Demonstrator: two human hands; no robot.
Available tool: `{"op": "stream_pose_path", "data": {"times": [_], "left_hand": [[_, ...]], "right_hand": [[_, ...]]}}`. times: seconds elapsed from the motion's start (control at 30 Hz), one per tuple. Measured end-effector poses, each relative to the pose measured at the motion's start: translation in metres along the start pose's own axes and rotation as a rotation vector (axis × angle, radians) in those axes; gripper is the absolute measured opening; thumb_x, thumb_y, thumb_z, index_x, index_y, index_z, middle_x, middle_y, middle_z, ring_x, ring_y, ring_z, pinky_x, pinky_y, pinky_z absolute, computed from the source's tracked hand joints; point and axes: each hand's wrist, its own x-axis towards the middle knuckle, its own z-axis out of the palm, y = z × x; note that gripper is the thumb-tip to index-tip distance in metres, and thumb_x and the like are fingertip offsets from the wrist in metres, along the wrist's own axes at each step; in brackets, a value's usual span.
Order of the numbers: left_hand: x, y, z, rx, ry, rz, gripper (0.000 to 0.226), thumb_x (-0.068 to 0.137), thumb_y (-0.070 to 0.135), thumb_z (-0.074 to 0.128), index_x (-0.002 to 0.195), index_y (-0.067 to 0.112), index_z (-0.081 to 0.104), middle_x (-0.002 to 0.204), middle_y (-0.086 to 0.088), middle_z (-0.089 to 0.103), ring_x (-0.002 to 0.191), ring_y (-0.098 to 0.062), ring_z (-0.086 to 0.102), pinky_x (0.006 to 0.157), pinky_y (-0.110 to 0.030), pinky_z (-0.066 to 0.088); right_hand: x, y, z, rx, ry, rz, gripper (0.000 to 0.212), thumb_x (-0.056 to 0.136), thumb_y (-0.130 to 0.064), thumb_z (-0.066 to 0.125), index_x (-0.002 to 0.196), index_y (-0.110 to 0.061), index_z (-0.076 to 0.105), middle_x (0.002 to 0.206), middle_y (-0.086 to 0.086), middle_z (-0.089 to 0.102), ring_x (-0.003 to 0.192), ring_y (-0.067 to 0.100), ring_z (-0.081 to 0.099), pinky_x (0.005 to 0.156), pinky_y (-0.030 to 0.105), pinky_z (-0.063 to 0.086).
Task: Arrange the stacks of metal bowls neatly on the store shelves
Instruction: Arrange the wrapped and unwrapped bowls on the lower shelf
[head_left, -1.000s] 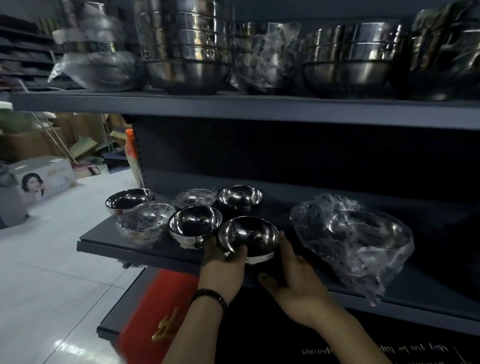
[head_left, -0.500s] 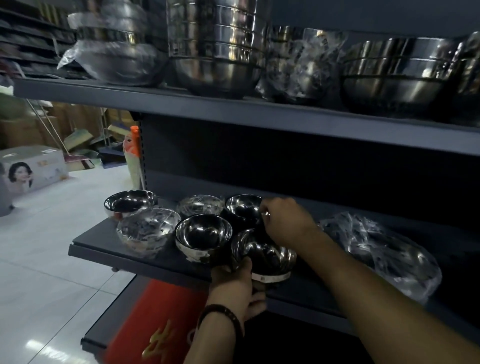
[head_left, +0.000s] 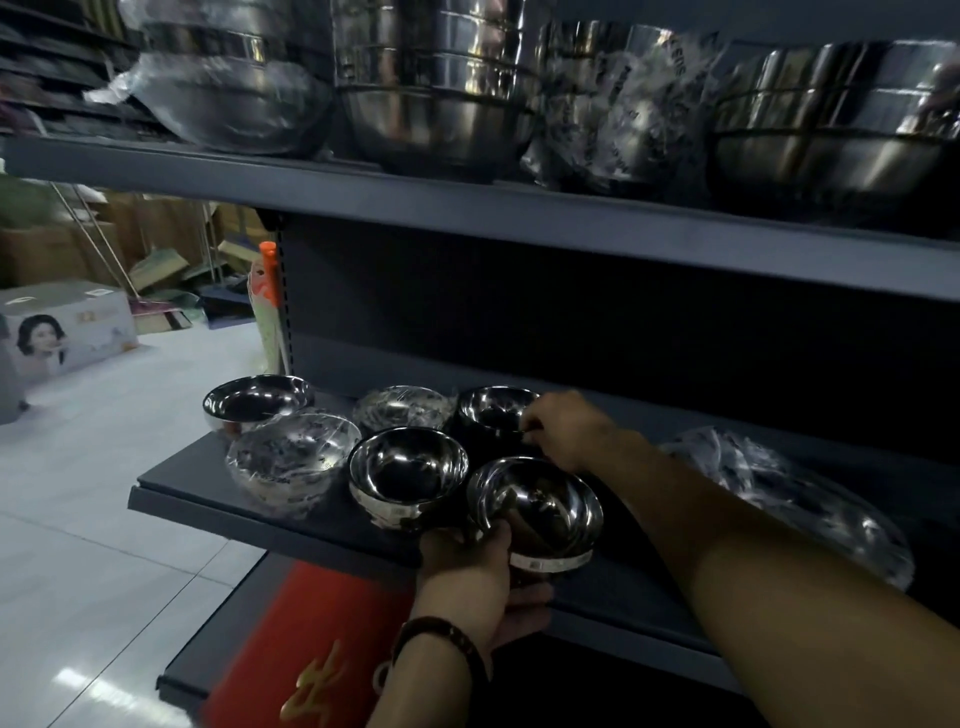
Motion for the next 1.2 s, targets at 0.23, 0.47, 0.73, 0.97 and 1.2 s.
{"op": "stream_pose_path", "data": {"times": [0.23, 0.47, 0.73, 0.97, 1.2], "left_hand": [[-0.001, 0.001, 0.005, -0.049, -0.04, -0.019, 0.027, 0.102, 0.012, 0.061, 0.122, -0.006, 0.06, 0.104, -0.038, 0.071, 0.073, -0.039, 0.071, 0.046, -0.044, 0.061], [-0.019, -0.01, 0.019, 0.235, 0.075, 0.148, 0.054, 0.077, 0.043, 0.079, 0.109, 0.002, 0.066, 0.116, -0.033, 0.069, 0.112, -0.048, 0.067, 0.098, -0.061, 0.054], [-0.062, -0.016, 0.059, 0.679, 0.316, 0.473, 0.074, 0.075, 0.062, 0.059, 0.13, 0.013, 0.057, 0.13, -0.017, 0.061, 0.113, -0.041, 0.058, 0.098, -0.043, 0.052], [-0.078, -0.032, 0.111, 0.722, -0.173, 0.888, 0.078, 0.095, 0.016, 0.07, 0.152, 0.051, 0.029, 0.15, 0.016, 0.034, 0.117, 0.015, 0.044, 0.083, 0.007, 0.035], [-0.061, -0.04, 0.13, 0.862, -0.32, 0.884, 0.071, 0.106, 0.027, 0.053, 0.15, 0.067, 0.015, 0.168, 0.026, 0.01, 0.157, -0.003, 0.012, 0.128, -0.045, 0.025]], "right_hand": [[-0.056, 0.003, -0.051, -0.052, 0.166, -0.119, 0.014, 0.104, -0.02, 0.06, 0.11, -0.022, 0.072, 0.114, 0.005, 0.072, 0.104, 0.025, 0.068, 0.092, 0.037, 0.056], [-0.159, 0.033, -0.097, 0.008, 0.384, -0.124, 0.015, 0.097, -0.012, 0.066, 0.108, -0.019, 0.073, 0.107, 0.004, 0.067, 0.097, 0.023, 0.067, 0.087, 0.037, 0.054], [-0.26, 0.088, -0.108, 0.036, 0.633, -0.03, 0.017, 0.1, -0.01, 0.068, 0.114, -0.017, 0.074, 0.104, -0.002, 0.061, 0.086, 0.018, 0.064, 0.077, 0.028, 0.052], [-0.301, 0.118, -0.084, 0.1, 0.68, 0.122, 0.019, 0.101, -0.015, 0.068, 0.119, -0.015, 0.077, 0.106, -0.003, 0.061, 0.088, 0.022, 0.065, 0.079, 0.028, 0.049], [-0.298, 0.138, -0.032, 0.167, 0.626, 0.1, 0.023, 0.1, -0.013, 0.069, 0.12, -0.021, 0.076, 0.114, 0.001, 0.066, 0.096, 0.026, 0.067, 0.083, 0.039, 0.058]]}}
